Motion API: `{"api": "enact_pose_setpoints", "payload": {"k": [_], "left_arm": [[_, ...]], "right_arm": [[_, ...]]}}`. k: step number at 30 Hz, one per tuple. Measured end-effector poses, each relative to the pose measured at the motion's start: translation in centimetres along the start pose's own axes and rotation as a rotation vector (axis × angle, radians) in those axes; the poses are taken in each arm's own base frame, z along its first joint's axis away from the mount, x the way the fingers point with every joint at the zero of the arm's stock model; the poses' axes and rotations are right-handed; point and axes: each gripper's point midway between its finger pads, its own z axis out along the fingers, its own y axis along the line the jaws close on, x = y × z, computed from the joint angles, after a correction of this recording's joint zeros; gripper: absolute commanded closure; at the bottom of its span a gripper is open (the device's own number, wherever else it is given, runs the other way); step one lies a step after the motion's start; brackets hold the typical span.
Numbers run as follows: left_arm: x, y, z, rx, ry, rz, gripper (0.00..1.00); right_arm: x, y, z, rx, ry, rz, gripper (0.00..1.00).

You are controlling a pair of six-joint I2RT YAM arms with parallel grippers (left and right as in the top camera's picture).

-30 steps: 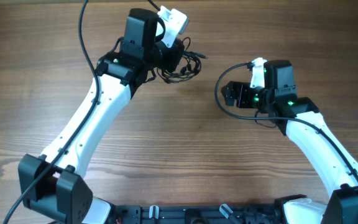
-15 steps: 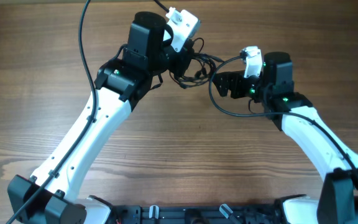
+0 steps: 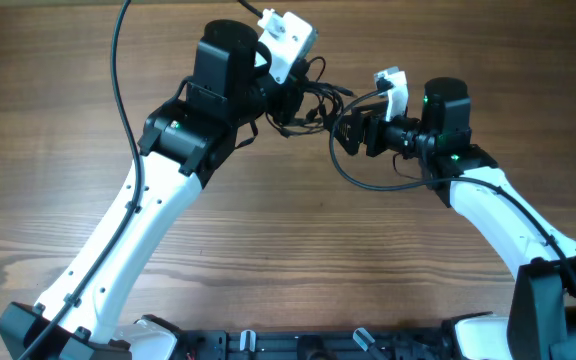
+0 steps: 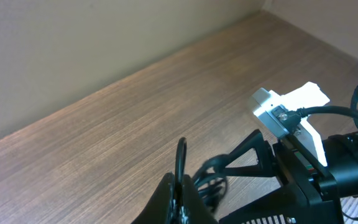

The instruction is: Untangle cables

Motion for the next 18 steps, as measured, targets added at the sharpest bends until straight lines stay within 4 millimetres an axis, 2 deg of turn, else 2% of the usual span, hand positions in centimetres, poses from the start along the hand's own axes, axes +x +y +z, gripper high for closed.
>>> {"api": "enact_pose_setpoints", "payload": {"k": [5,11,12,16,18], "left_arm": [[0.0,-0.6,0.1,0.011,0.001,-0.002,0.96],[-0.1,-2.3,0.3,0.045,0.002,0.016,0.96],[-0.1,-2.6,0.3,0.050,0.002,0.018,0.96],[0.1,-2.9,0.3,0.058,0.007,0.019,0.96],[0.1,-2.9,0.3,0.058,0.010,0.019,0.96]], "right_arm": [[-0.6,0.3,0.1,-0.017,-0.023,-0.026,0.14],[-0.5,-0.1,0.6,-0.022,-0.023,-0.028,0.19],[-0.4,-0.3,0.7,-0.022,-0.023,-0.028,0.29],[-0.4,-0.6,1.0,-0.023,-0.027,-0.032,0.95],[-0.4,-0.6,1.0,-0.023,-0.029,-0.035,0.96]]}}
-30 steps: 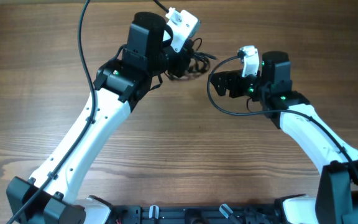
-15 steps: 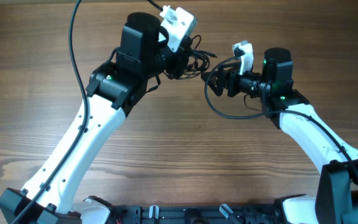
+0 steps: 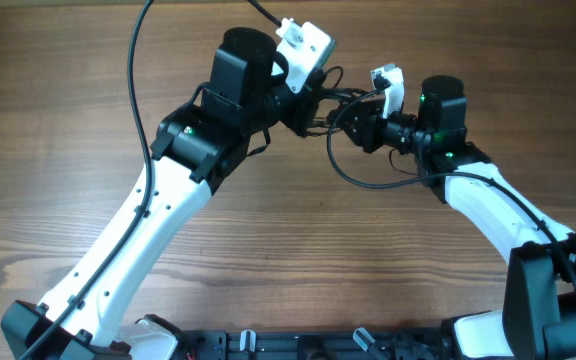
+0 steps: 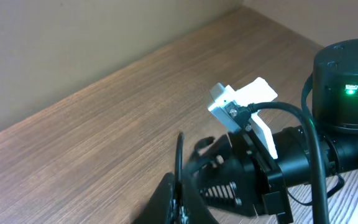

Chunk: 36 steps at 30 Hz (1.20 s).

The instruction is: Untangle cables

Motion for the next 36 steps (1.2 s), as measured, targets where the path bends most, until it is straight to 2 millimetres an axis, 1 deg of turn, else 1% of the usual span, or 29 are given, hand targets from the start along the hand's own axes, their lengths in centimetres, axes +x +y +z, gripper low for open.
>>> {"api": "enact_pose_setpoints", "payload": {"k": [4,7,10,13,15,16,18,19,20,21,23,24,25,28,31,33,36], "left_arm": [[0.0,0.4,0.0,-0.022,0.001,0.000,0.96],[0.1,1.0,0.0,-0.058,0.006,0.000,0.96],[0.3,1.7,-0.1,-0.096,0.013,-0.002,0.96],[0.0,3.0,-0.5,-0.134,0.002,-0.011,0.96],[0.3,5.0,-1.1,-0.180,0.008,-0.032,0.96],[1.0,6.2,-1.5,-0.206,0.030,-0.050,0.96],[1.7,7.3,-2.1,-0.230,0.055,-0.070,0.96],[1.9,7.6,-2.3,-0.237,0.064,-0.076,0.93],[2.3,8.1,-2.6,-0.246,0.076,-0.085,0.87],[2.5,8.2,-2.7,-0.248,0.084,-0.092,0.77],[2.8,8.0,-2.8,-0.242,0.097,-0.103,0.55],[2.9,7.9,-2.7,-0.233,0.097,-0.105,0.49],[2.8,7.7,-2.7,-0.220,0.096,-0.104,0.46],[2.9,7.0,-2.4,-0.176,0.097,-0.109,0.46],[3.7,6.7,-1.2,-0.131,0.125,-0.122,0.49],[4.9,6.5,0.3,-0.094,0.163,-0.133,0.50],[7.5,6.1,3.1,-0.024,0.238,-0.147,0.51]], "right_arm": [[0.2,0.0,0.0,0.001,0.007,0.005,0.96],[1.0,-0.7,0.0,0.040,0.035,0.038,0.96],[2.8,-2.9,-0.3,0.173,0.091,0.110,0.96],[4.6,-5.9,-1.3,0.345,0.138,0.171,0.96],[4.9,-7.9,-2.5,0.437,0.135,0.195,0.96],[4.9,-8.2,-2.7,0.451,0.133,0.200,0.96],[4.7,-8.9,-3.2,0.471,0.126,0.210,0.96],[4.7,-9.1,-3.4,0.475,0.124,0.212,0.96],[4.7,-9.1,-3.4,0.474,0.123,0.211,0.96],[4.7,-9.0,-3.4,0.469,0.124,0.210,0.96],[4.7,-8.6,-3.2,0.443,0.127,0.211,0.96],[4.6,-8.3,-3.0,0.421,0.125,0.210,0.96],[4.5,-7.9,-2.9,0.401,0.123,0.208,0.96],[3.8,-6.5,-2.2,0.304,0.113,0.179,0.96],[3.2,-4.7,-1.7,0.196,0.101,0.159,0.96],[3.0,-4.1,-1.7,0.166,0.099,0.156,0.95],[2.1,-2.7,-2.2,0.122,0.080,0.135,0.96]]}}
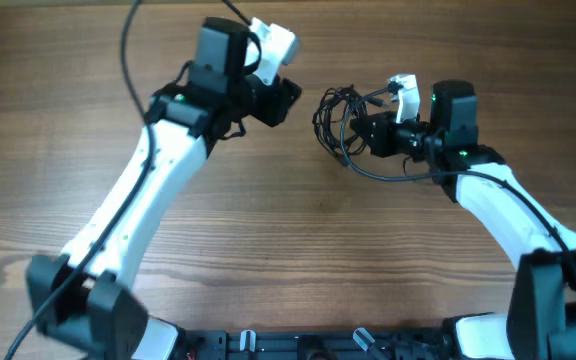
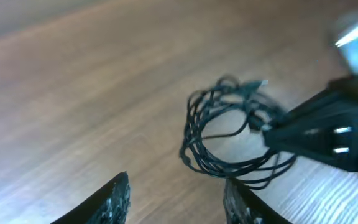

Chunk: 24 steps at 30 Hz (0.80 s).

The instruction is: Untangle cables

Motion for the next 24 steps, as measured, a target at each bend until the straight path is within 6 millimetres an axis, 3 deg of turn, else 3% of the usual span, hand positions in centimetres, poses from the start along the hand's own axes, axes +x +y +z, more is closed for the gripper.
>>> {"api": "enact_pose_setpoints", "payload": {"k": [4,9,16,24], "left_arm": [[2.1,0.0,3.0,0.052,0.074,-0.015,0.61],[3.6,-1.1,5.0,0.156,0.116,0.004,0.59],[2.6,-3.6,4.7,0.314,0.059,0.069,0.64],[0.5,-4.1,4.6,0.346,-0.035,0.134,0.60]], "right_arm": [[-1.7,2.5,-1.8,-0.043,-0.056,-0.055,0.96],[-3.3,4.8,-3.8,-0.072,-0.116,-0.101,0.96],[-3.1,5.3,-3.8,-0.104,-0.103,-0.086,0.96],[-2.9,6.2,-3.9,-0.155,-0.088,-0.054,0.96]]}}
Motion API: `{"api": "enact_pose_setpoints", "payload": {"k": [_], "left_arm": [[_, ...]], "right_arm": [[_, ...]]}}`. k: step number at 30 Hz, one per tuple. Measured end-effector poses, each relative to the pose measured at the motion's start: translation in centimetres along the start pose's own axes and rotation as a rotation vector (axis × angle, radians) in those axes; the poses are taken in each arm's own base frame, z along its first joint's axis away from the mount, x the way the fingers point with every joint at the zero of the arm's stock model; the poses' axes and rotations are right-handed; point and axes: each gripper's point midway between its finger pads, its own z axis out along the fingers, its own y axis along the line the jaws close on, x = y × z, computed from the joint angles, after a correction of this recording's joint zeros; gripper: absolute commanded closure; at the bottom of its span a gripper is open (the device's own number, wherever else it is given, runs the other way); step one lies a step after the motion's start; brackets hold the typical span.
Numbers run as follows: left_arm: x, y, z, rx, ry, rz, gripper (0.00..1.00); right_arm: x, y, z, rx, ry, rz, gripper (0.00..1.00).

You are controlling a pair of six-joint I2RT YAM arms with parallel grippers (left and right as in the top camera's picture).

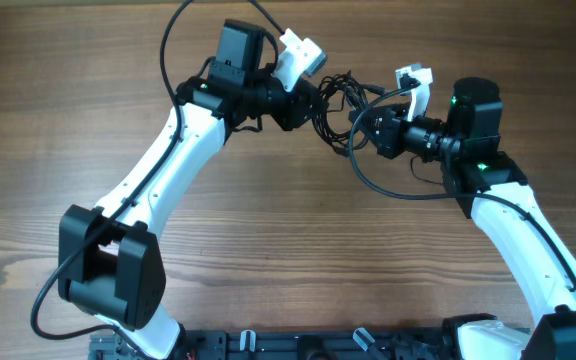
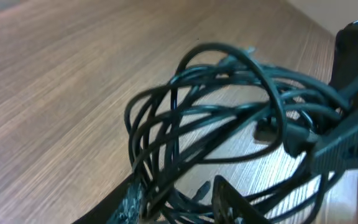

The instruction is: Untangle cables

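A tangle of thin black cables (image 1: 340, 98) hangs between both grippers at the far middle of the table. My right gripper (image 1: 366, 130) is shut on its right side, and one long loop (image 1: 393, 192) sags toward the near side. My left gripper (image 1: 306, 103) is at the tangle's left edge. In the left wrist view the cables (image 2: 229, 112) fill the frame, and the left gripper (image 2: 178, 198) is open with several strands lying between its fingers, closest to the left one. The black right gripper (image 2: 347, 146) shows at that view's right edge.
The wooden table (image 1: 268, 250) lies under both arms. A black rail (image 1: 298, 345) runs along the near edge. The left arm's own supply cable (image 1: 173, 35) arcs over the far left.
My left gripper, which was open and apart to the left of the tangle, now has its fingers around strands at the tangle's left edge. The right gripper still holds the tangle, slightly further right.
At first both grippers were shut on the tangle, close together. Then they stood even closer. After that my left gripper had let go and stood open to the left, the tangle hanging from the right gripper. Now the left is back at the tangle, open around strands.
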Motion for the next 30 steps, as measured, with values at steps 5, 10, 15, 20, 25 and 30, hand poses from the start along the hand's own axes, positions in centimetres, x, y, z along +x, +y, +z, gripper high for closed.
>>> {"api": "enact_pose_setpoints", "payload": {"k": [5,10,15,20,25,30], "left_arm": [[0.1,0.4,0.5,-0.001,-0.004,0.003,0.53],[1.0,1.0,1.6,0.004,0.016,-0.011,0.96],[1.0,1.0,1.7,0.008,0.015,-0.002,0.96],[1.1,1.1,1.6,0.006,0.017,-0.005,0.96],[1.8,0.9,1.2,0.028,0.039,-0.036,0.96],[2.3,0.3,0.1,0.069,0.055,-0.077,0.96]], "right_arm": [[-0.2,1.0,0.0,-0.052,0.000,-0.001,0.96],[-0.1,1.2,0.0,-0.068,0.004,0.010,0.96],[-0.2,1.2,0.0,-0.066,0.001,0.015,0.96],[0.7,-0.6,-0.1,0.035,0.020,0.068,0.96],[3.0,-3.8,-0.5,0.237,0.076,0.159,0.96],[3.7,-5.3,-0.9,0.366,0.091,0.190,0.96]]}}
